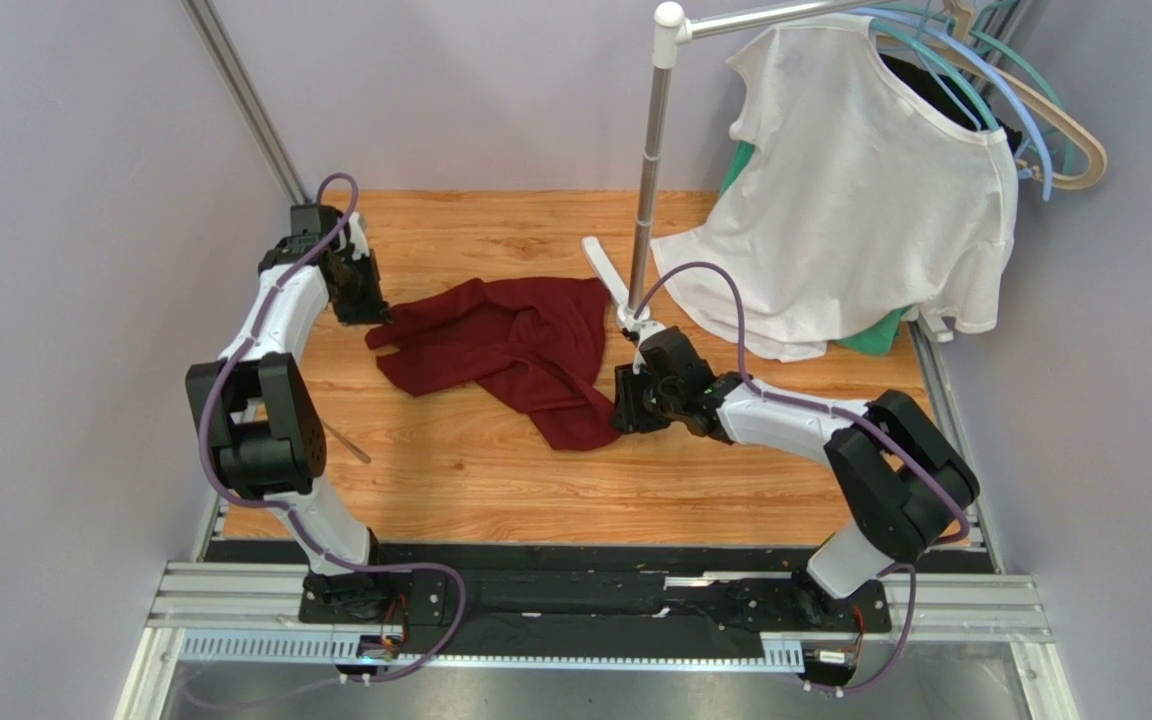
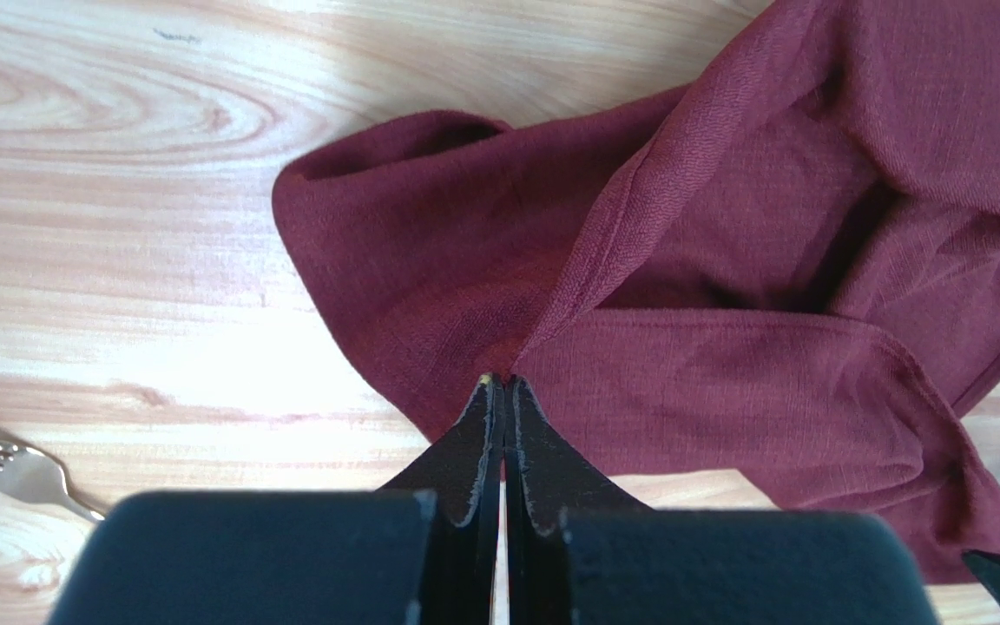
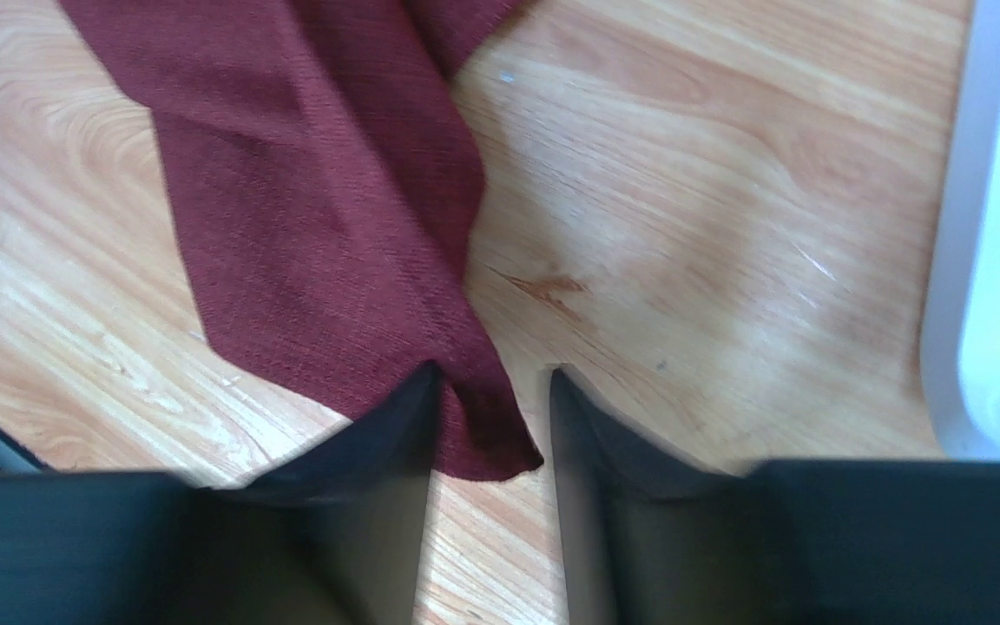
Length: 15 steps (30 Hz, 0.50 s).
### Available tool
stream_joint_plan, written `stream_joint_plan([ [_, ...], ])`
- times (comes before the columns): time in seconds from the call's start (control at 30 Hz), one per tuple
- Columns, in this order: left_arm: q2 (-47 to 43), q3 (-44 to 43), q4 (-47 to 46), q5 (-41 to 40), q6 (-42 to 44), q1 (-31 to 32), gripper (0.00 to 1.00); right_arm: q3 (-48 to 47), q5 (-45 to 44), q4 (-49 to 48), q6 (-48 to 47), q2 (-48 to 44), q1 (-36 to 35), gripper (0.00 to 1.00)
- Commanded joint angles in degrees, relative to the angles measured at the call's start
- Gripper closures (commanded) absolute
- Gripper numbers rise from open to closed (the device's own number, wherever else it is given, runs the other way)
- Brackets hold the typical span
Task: Fold the napkin, place the utensils inside, and roll it up
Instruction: Flatten out the napkin at the center of the board.
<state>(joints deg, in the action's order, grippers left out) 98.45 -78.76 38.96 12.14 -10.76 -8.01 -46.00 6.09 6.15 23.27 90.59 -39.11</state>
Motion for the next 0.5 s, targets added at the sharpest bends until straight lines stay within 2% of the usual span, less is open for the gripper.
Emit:
stream_joint_plan([
  [0.0,1.6,-5.0,0.8,0.2,-0.5,0.0,1.0,-1.5,5.9,-5.4,-2.5,0.0,0.3,0.74],
  [0.03,2.3,-5.9,0.8,-0.2,-0.6,0.0,1.0,-1.5,7.3,-5.4,-2.6,-0.1,0.3,0.84],
  [0.07,2.9,-6.8,0.9,-1.4,-0.5,0.0,1.0,-1.6,7.4,-5.2,-2.5,-1.0,0.3,1.0],
  [0.17,6.7,-13.2,2.8,-4.4,-0.6,-0.2,1.0,-1.3,7.1,-2.2,-3.7,-4.8,-0.5,1.0],
  [0.27,13.1,-22.9,6.3,-7.4,-0.2,-0.5,1.0,-0.9,3.2,3.0,-6.8,-13.3,-3.6,1.0],
  [0.4,22.8,-41.9,14.1,-10.6,1.0,-1.0,1.0,-2.0,-2.5,10.4,-11.0,-21.5,-9.5,1.0],
  [0.47,27.6,-47.9,15.9,-12.0,2.3,-1.0,1.0,-2.5,-4.8,12.9,-11.5,-24.0,-13.4,1.0],
])
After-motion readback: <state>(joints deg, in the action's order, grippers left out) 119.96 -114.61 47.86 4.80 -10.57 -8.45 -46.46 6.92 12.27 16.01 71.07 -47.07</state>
